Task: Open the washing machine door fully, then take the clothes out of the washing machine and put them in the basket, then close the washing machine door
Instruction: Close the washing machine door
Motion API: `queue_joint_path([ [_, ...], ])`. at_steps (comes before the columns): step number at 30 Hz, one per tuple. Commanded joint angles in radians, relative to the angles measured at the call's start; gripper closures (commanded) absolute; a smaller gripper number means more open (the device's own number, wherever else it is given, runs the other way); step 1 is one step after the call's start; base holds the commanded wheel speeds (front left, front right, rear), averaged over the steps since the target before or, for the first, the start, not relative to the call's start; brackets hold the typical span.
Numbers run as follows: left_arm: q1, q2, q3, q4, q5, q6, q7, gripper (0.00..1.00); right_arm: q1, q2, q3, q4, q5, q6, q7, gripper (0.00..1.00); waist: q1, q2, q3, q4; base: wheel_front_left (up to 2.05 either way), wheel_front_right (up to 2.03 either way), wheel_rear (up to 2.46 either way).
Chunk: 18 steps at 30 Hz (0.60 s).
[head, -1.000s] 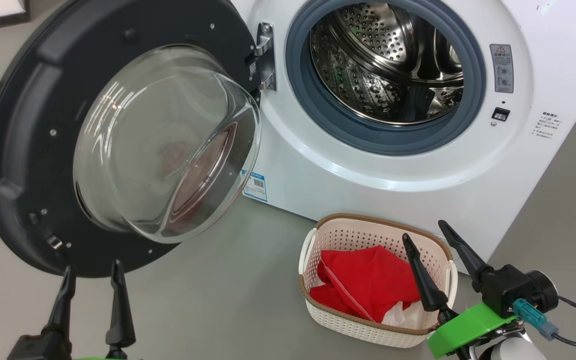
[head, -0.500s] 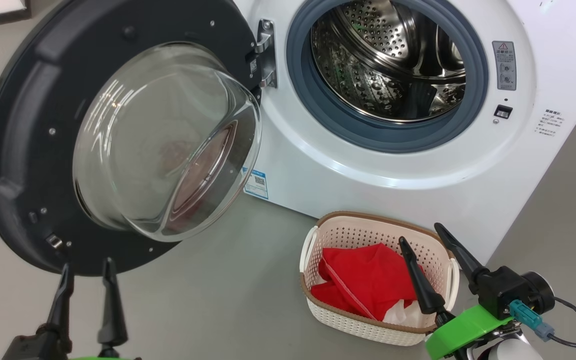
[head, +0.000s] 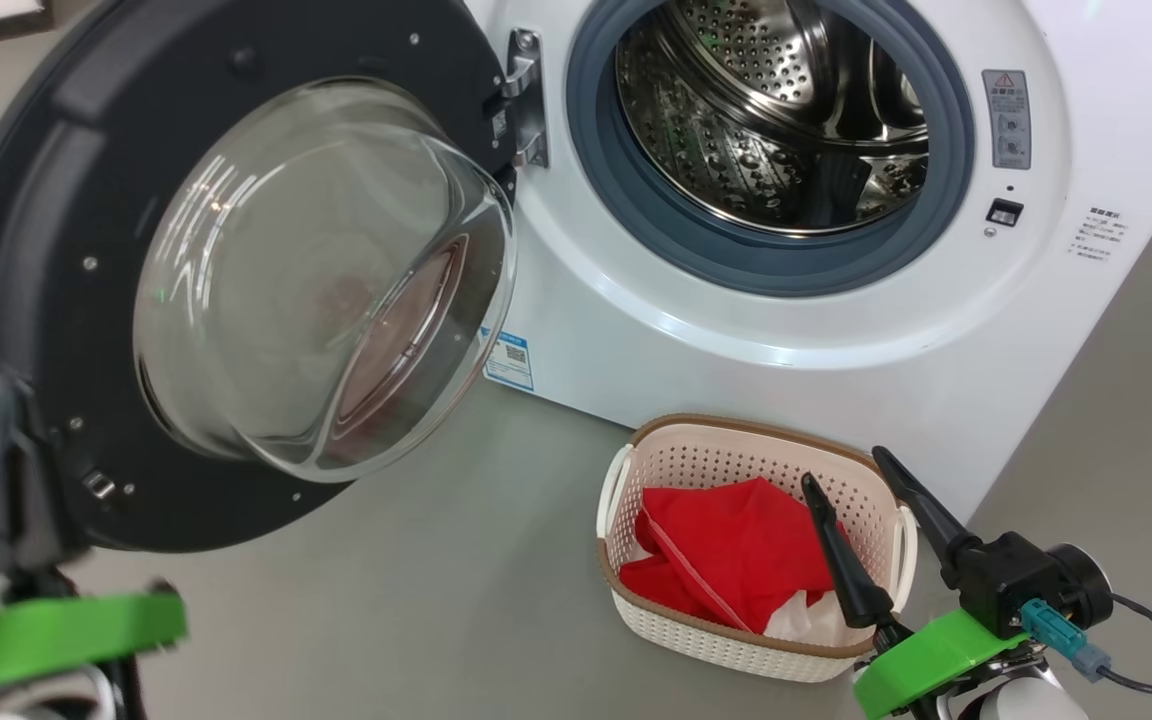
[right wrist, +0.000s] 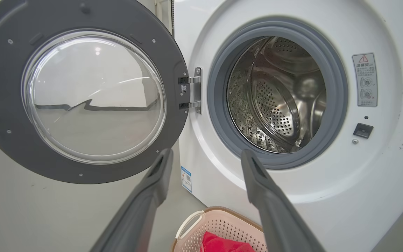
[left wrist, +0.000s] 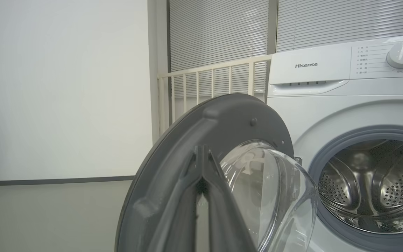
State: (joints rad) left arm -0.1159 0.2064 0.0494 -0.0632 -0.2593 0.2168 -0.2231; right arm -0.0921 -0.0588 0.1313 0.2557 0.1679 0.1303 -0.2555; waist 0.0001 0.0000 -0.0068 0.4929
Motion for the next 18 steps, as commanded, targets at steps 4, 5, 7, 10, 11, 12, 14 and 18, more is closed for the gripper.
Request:
queue_joint_path([
  [4, -0.154, 0.069, 0.092, 0.033, -0.024, -0.002, -0.021, 1.00, -0.047, -0.013, 0.019, -0.018, 0.003, 0.000, -0.006, 0.00, -0.0001, 0.0000, 0.004, -0.019, 0.00, 0.00, 0.00],
  [5, -0.176, 0.080, 0.100, 0.045, -0.022, -0.002, -0.023, 1.00, -0.047, -0.014, 0.019, -0.017, 0.003, 0.000, -0.006, 0.00, -0.0001, 0.0000, 0.003, -0.022, 0.00, 0.00, 0.00],
  [7, -0.227, 0.098, 0.115, 0.073, -0.028, -0.004, -0.026, 1.00, -0.047, -0.017, 0.018, -0.016, 0.002, 0.000, -0.006, 0.00, -0.0001, 0.0000, 0.003, -0.027, 0.00, 0.00, 0.00],
  [10, -0.313, 0.133, 0.142, 0.148, -0.050, -0.025, -0.030, 1.00, -0.050, -0.022, 0.019, -0.014, -0.001, 0.000, -0.006, 0.00, -0.0001, 0.0000, 0.004, -0.035, 0.00, 0.00, 0.00],
  [11, -0.345, 0.136, 0.153, 0.174, -0.070, -0.034, -0.031, 1.00, -0.051, -0.024, 0.019, -0.013, -0.001, 0.000, -0.006, 0.00, -0.0001, 0.0000, 0.004, -0.037, 0.00, 0.00, 0.00],
  [12, -0.372, 0.143, 0.161, 0.202, -0.083, -0.044, -0.032, 1.00, -0.053, -0.025, 0.020, -0.012, -0.001, 0.000, -0.006, 0.00, -0.0001, 0.0000, 0.004, -0.040, 0.00, 0.00, 0.00],
  [14, -0.426, 0.154, 0.180, 0.262, -0.110, -0.062, -0.034, 1.00, -0.055, -0.025, 0.020, -0.011, 0.001, 0.000, -0.006, 0.00, -0.0001, 0.0000, 0.004, -0.046, 0.00, 0.00, 0.00],
  [18, -0.496, 0.174, 0.199, 0.367, -0.140, -0.088, -0.035, 1.00, -0.057, -0.024, 0.025, -0.008, 0.006, 0.000, -0.006, 0.00, -0.0001, 0.0000, 0.003, -0.054, 0.00, 0.00, 0.00],
])
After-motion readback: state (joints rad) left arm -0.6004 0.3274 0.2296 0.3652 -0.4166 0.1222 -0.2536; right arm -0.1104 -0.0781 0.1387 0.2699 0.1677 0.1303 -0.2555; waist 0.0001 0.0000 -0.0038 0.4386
